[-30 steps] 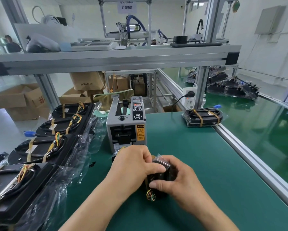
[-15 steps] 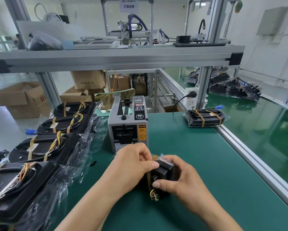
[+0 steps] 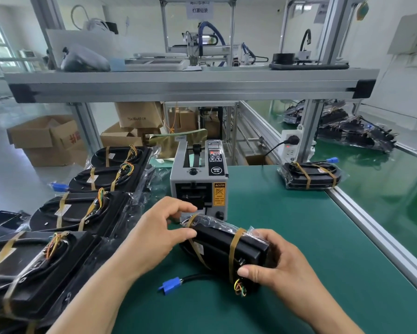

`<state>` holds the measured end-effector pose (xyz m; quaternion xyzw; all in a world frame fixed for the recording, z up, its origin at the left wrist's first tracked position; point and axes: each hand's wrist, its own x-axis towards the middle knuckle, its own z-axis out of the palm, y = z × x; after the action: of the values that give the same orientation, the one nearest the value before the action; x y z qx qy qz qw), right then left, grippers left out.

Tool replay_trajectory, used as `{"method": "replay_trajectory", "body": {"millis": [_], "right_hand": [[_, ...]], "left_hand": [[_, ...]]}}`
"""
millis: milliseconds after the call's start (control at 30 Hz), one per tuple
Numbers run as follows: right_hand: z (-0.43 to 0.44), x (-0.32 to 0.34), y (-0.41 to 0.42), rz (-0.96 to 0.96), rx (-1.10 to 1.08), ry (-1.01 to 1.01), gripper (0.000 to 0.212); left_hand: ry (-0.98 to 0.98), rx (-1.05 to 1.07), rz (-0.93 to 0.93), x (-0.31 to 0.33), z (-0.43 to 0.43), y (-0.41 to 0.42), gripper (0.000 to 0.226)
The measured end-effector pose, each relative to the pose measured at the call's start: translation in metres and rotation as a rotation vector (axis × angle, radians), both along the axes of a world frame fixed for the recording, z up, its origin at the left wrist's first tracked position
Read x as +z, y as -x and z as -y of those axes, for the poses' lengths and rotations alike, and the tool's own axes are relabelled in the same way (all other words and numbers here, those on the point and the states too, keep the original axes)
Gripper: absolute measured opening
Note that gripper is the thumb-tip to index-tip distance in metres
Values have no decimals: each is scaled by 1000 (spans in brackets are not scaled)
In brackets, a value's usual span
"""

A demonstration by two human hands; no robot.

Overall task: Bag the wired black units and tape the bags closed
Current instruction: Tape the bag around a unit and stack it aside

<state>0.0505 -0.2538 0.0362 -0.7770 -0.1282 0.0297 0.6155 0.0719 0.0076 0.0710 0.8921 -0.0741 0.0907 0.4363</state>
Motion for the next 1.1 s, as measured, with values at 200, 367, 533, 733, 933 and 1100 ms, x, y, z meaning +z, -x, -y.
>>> {"method": "replay_trajectory", "body": {"millis": [200,367,533,733,933,1100], "right_hand": [[0,4,1,-14,6,-7,50],[-1,5,3,-9,0,29,52],[-2,8,5,0,-7,82,57],[0,14,6,-3,26,150,56],[-1,50,-5,39,30,408,56],[-44,66,-29,215,-4,698,38]], "left_hand": [[41,-86,104,-1,11,-9,33],[92,-96,138,-4,14,-13,20],[67,-75,59,-1,15,-16,10],[-8,-126,-39,14,9,-29,11],[12,-261,-160,24,1,-41,12],[3,-305,-191,28,3,-49,12]]}}
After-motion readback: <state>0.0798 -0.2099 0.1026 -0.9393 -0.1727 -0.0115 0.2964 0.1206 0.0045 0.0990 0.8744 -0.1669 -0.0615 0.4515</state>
